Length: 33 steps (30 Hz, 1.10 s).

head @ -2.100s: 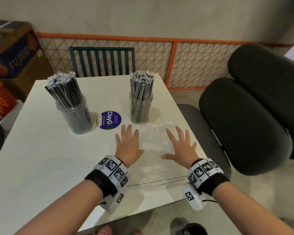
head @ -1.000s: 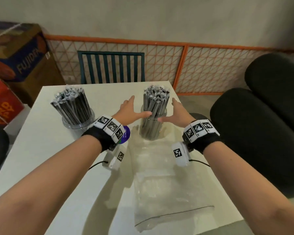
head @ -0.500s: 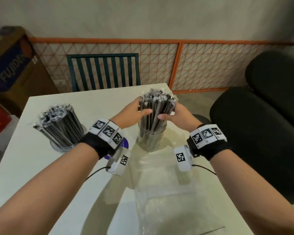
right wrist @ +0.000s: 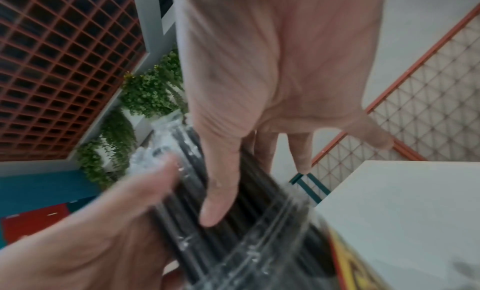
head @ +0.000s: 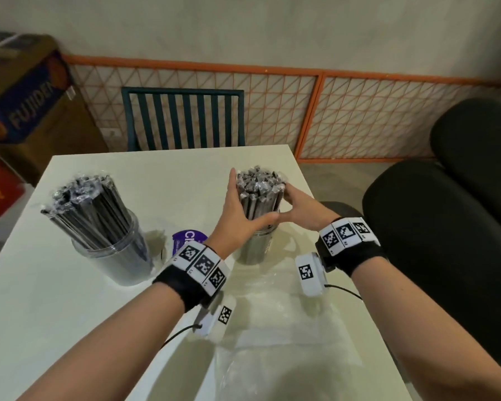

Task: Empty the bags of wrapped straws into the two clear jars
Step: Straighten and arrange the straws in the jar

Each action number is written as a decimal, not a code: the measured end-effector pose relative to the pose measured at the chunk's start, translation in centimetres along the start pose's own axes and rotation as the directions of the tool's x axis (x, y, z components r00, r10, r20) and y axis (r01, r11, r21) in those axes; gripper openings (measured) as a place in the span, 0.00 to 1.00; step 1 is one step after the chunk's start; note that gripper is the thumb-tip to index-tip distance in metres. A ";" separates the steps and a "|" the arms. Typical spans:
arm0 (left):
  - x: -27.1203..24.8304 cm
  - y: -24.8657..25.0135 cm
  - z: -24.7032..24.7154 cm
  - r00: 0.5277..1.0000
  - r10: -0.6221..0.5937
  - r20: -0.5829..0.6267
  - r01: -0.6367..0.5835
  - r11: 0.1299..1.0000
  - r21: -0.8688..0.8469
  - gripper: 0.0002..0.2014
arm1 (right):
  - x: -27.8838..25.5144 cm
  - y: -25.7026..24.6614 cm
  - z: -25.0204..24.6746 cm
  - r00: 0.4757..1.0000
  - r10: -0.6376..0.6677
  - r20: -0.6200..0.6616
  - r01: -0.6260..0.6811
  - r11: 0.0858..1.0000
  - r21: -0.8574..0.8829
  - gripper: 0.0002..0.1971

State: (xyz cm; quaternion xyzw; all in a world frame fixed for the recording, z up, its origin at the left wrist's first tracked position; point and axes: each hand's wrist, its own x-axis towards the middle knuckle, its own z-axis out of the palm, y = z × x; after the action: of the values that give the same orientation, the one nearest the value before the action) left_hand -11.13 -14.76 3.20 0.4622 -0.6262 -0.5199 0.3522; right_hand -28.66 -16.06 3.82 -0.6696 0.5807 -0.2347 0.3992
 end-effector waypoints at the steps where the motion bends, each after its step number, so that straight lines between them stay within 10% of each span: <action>1: 0.4 0.4 0.2 1.000 0.008 -0.025 -0.009 1.000 -0.013 0.55 | 0.2 -0.3 0.1 0.998 -0.013 -0.060 0.012 1.000 -0.009 0.38; 6: 1.7 2.3 -1.9 0.991 0.066 0.113 -0.077 0.992 0.099 0.41 | -0.3 -2.1 -1.7 0.967 -0.087 -0.240 0.082 0.996 -0.033 0.34; 10: 1.5 1.7 -4.5 0.960 -0.045 0.277 -0.001 0.987 0.163 0.45 | -1.1 -1.0 -2.5 0.997 -0.001 0.081 0.006 0.998 -0.057 0.49; 17: 0.6 0.8 -1.1 0.991 -0.022 0.134 0.012 0.997 0.071 0.56 | -0.1 0.1 -0.8 0.997 0.012 0.080 -0.008 0.999 -0.049 0.46; 24: 1.7 2.7 -2.0 0.990 0.127 -0.056 -0.115 0.975 0.192 0.25 | 0.0 -2.0 -1.7 0.991 -0.030 -0.127 0.049 0.987 0.151 0.31; 29: 1.8 1.1 -3.2 0.999 0.041 -0.031 -0.035 0.987 0.159 0.43 | -1.3 -1.4 -2.3 0.998 0.054 0.023 -0.057 0.987 0.150 0.51; 33: 1.3 0.1 -1.7 1.000 0.002 0.024 -0.004 0.994 0.111 0.55 | -1.6 -0.3 -0.1 1.000 -0.019 0.015 0.017 0.987 0.157 0.50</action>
State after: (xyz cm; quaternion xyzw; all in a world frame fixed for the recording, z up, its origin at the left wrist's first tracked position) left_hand -10.05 -16.49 3.62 0.4738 -0.6590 -0.4892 0.3193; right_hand -28.89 -14.54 4.34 -0.6430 0.5511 -0.2779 0.4534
